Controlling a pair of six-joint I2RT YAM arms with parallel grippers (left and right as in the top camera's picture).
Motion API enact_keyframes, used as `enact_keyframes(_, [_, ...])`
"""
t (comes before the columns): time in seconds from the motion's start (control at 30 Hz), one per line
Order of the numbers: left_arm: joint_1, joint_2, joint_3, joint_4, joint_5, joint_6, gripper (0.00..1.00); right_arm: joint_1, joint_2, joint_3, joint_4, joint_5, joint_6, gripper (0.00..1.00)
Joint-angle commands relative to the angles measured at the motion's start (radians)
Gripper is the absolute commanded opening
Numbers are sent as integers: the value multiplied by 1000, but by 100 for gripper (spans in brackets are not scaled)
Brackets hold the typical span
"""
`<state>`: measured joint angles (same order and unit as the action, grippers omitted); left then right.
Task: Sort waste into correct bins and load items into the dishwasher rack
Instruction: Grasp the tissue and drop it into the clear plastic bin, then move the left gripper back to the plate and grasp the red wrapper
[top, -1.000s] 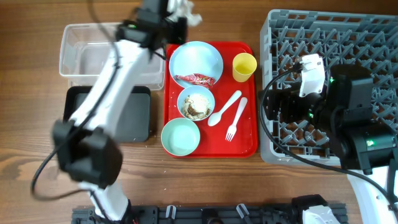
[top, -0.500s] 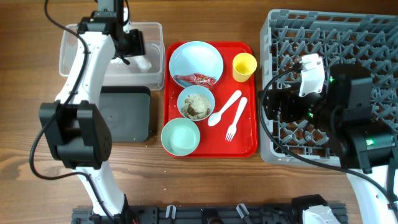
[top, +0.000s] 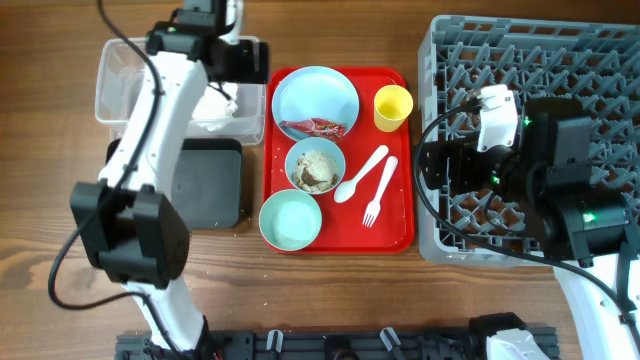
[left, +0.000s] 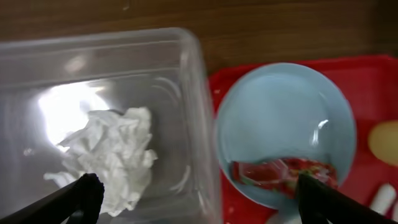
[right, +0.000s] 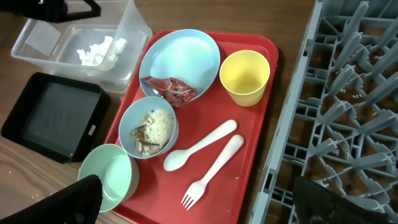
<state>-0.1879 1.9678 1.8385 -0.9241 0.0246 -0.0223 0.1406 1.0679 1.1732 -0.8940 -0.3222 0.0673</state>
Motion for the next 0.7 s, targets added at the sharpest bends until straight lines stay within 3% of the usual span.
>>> enact_keyframes(0.0, [-137, -6, 26, -35, 53, 218, 99, 4, 6, 16, 2, -16, 14, 100])
enact_keyframes(0.2, [-214, 111, 25, -32, 54, 254, 100, 4, 6, 16, -6, -16, 14, 100])
enact_keyframes(0.67, [-240, 291, 25, 19, 61, 256, 100, 4, 6, 16, -16, -16, 14, 100])
